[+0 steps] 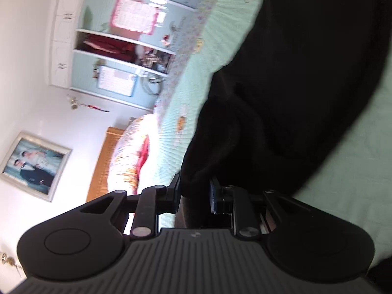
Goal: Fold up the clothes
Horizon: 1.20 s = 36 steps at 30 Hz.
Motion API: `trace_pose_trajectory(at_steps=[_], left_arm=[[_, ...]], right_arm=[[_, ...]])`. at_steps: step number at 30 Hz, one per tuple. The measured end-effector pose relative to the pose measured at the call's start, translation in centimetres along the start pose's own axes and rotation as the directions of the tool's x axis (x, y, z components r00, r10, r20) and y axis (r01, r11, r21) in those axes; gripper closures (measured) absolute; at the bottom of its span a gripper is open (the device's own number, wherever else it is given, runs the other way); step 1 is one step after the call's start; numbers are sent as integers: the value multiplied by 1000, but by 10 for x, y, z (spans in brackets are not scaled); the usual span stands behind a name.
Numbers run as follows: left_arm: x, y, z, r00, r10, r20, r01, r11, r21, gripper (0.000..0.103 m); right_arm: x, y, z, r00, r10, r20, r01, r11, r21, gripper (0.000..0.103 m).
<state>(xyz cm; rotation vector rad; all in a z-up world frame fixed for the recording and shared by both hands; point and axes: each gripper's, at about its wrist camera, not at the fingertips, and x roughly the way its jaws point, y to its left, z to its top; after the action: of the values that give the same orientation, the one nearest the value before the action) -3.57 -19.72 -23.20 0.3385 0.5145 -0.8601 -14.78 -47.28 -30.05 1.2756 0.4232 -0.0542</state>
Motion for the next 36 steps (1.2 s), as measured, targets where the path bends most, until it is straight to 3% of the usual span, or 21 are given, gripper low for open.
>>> trace_pose_trajectory(at_steps=[5,12,15,20,23,25,28,30,31,33,35,36], left_arm=[[0,5,-5,999,-41,-20,41,999,-14,30],[-2,11,-2,998,-64,-26,63,997,-53,30],[-5,14,4,997,-74,-27,71,993,-93,30],[-14,21,24,994,-107,32,111,978,-175,30],[-9,29,39,991,-119,63,130,965,-228,29],[1,34,48,989,-130,67,143,956,-255,29],[26,26,59,989,-142,36,147,959,-243,29],[42,15,67,986,-167,25,168,961,-218,29],[47,8,71,982,-186,24,187,962,-199,29],[60,-7,77,971,-236,23,236,957,-168,29],[74,-21,79,958,-286,6,283,946,-158,29],[83,-30,80,949,-315,-8,311,940,-144,29]], right_arm=[[-15,-35,-16,997,-78,6,78,997,30,81],[-12,-15,-20,993,-121,16,122,983,-138,81],[-10,-26,-20,991,-134,-6,133,985,-106,79],[-20,-23,-14,995,-98,-26,96,992,-81,70],[-31,-13,-2,996,-87,24,88,992,-86,69],[-28,-1,12,996,-66,56,73,990,-123,64],[-1,23,34,996,-53,69,68,971,-230,45],[28,41,45,996,-64,60,79,951,-299,43],[41,51,50,997,-55,53,69,946,-317,42],[64,69,55,999,29,-15,-32,936,-349,42],[91,75,58,984,103,-147,-146,936,-320,43],[110,73,61,973,86,-216,-149,943,-297,43]])
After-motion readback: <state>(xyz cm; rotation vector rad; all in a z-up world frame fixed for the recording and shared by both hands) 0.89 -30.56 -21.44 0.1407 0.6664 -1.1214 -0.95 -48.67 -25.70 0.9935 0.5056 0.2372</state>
